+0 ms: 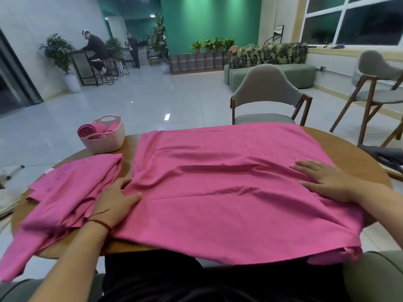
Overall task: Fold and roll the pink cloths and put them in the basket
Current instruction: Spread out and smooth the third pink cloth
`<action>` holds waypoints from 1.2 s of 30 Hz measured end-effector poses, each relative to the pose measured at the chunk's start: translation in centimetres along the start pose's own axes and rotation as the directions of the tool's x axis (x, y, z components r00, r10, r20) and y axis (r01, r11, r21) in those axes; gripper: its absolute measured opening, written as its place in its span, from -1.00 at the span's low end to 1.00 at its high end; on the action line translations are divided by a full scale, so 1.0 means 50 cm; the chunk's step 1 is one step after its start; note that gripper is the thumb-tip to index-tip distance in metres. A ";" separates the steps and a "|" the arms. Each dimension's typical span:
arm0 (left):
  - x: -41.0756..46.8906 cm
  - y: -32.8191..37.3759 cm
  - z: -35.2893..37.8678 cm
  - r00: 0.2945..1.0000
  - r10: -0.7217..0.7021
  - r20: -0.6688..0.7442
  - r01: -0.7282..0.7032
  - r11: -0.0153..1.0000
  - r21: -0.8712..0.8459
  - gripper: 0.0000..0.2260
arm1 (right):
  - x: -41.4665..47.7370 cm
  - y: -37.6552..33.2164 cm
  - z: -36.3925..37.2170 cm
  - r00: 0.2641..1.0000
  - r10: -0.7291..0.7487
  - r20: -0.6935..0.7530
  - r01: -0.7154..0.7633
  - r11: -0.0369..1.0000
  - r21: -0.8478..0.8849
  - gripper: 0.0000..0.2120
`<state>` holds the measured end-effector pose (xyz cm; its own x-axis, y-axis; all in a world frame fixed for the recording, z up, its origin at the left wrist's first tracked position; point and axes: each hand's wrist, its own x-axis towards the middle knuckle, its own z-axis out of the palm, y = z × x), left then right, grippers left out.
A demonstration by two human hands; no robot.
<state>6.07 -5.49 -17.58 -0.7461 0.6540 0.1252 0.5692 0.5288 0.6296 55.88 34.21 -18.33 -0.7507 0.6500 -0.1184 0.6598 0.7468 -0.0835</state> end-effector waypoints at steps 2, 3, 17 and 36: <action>0.009 -0.004 -0.027 0.996 -0.086 -0.010 0.085 0.995 -0.042 -0.60 | -0.005 -0.023 -0.015 0.999 -0.018 0.045 0.019 0.999 -0.035 -0.16; 0.015 -0.008 -0.039 0.991 -0.128 -0.024 0.127 0.991 -0.047 -0.69 | -0.005 -0.040 -0.021 0.998 -0.039 0.046 0.040 0.999 -0.022 -0.09; 0.004 -0.007 -0.070 0.944 -0.205 0.260 0.258 0.948 -0.187 -0.33 | 0.030 -0.133 0.030 0.988 -0.142 -0.062 0.138 0.989 -0.058 -0.24; -0.078 0.003 -0.156 0.907 -0.319 0.276 0.420 0.621 -0.662 -0.65 | 0.025 -0.138 0.023 0.991 -0.119 -0.058 0.115 0.991 -0.062 -0.17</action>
<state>6.37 -12.15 -12.00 -0.7627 0.5736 -0.2988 -0.1888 0.2444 0.9511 50.41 29.70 -19.07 -0.8244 0.5637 -0.0501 0.5655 0.8240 -0.0352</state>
